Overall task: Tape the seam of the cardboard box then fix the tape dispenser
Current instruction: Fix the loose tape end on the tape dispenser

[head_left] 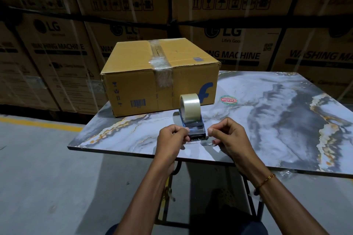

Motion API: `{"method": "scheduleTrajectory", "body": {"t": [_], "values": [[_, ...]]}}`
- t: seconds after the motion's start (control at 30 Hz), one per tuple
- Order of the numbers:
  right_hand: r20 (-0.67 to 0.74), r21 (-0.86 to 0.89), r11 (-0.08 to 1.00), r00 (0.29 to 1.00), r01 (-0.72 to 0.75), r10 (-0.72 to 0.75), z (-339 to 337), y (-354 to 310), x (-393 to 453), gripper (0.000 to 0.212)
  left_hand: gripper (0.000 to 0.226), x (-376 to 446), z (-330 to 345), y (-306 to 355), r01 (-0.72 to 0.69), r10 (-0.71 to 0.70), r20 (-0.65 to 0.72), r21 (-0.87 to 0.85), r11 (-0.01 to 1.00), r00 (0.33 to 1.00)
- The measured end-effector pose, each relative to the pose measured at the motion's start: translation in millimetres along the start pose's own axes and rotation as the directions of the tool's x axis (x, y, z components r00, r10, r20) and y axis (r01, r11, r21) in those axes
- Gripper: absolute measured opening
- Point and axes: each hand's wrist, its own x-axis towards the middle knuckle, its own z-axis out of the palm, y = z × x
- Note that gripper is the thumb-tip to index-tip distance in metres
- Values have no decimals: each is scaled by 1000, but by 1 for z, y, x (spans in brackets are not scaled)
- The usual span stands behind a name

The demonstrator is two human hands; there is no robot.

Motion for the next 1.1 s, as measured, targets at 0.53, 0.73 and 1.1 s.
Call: {"method": "scheduleTrajectory", "body": {"t": [0.53, 0.73, 1.1], "values": [[90, -225, 943, 969, 243, -228, 8, -1, -6, 16, 18, 2, 0, -1, 8, -8, 4, 39, 999, 1000], [100, -301, 918, 966, 257, -238, 10, 1, -6, 15, 17, 4, 5, -4, -18, 23, -48, 103, 994, 999], [95, -292, 928, 973, 229, -210, 8, -3, -8, 17, 25, -4, 17, -9, -107, 153, -121, 323, 940, 981]]}}
